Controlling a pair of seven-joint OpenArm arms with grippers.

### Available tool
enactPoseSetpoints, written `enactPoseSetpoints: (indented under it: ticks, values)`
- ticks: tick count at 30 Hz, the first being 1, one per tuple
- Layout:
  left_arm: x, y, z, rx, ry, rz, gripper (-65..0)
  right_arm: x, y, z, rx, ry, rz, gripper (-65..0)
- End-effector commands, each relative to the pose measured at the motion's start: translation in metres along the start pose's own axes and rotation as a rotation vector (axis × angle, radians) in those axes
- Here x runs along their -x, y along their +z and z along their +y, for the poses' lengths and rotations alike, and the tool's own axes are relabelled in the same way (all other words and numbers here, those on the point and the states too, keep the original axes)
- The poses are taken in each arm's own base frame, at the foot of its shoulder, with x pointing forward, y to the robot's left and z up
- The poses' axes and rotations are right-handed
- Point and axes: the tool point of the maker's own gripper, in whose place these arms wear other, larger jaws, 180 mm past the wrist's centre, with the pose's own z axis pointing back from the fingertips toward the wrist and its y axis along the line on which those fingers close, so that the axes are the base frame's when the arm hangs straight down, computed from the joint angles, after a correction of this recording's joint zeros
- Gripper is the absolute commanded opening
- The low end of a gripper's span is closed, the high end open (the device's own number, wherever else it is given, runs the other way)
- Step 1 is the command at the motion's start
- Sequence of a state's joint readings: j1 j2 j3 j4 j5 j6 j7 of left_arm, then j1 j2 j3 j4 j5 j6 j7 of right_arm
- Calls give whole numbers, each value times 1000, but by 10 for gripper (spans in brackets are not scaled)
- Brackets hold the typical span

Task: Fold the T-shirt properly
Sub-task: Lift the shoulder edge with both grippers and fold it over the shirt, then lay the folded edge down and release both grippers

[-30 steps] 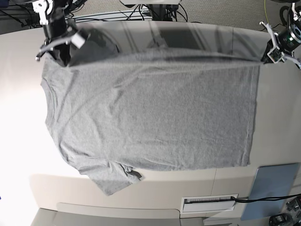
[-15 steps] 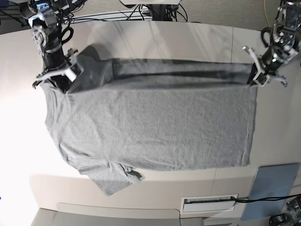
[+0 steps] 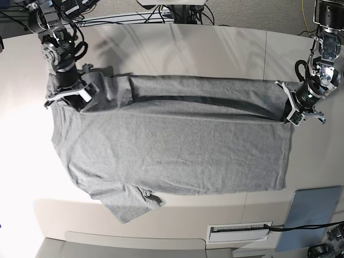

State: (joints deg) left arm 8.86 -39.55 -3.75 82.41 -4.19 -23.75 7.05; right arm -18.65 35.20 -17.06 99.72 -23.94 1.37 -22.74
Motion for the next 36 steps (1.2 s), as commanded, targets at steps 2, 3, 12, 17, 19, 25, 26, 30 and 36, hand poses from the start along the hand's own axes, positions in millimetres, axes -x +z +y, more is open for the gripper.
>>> enactPoseSetpoints:
  ticks: [2,3,12,17,19,25,26,30,36]
  values:
    - [-8,4,12,-20,-16,-25,-650,-6,-7,-14,44,18,-15,-650]
    - [-8,4,11,-12,-17,-24,-650,-7,-10,-14,44,17,-15,-650]
    - [-5,3,11,-12,-13,-18,-650,-15,-20,-28,78,7,-26,-650]
    - [-5,3,11,-12,-13,-18,-650,-17,-21,-31,84,7,-33,-553]
    - [-5,3,11,-12,-12,-18,-650,-17,-21,-31,84,7,-32,-444]
    - [-5,4,11,-13,-10,-19,-430,-17,-19,-43,144,-23,-19,-403]
    - [-5,4,11,-13,-10,-17,-358,-16,-18,-48,165,-53,-4,-403]
    - [5,4,8,9,103,43,-223,-24,1,-61,253,-144,-7,-406]
    - [10,8,-16,96,355,48,-394,-8,15,-39,237,-216,53,-574]
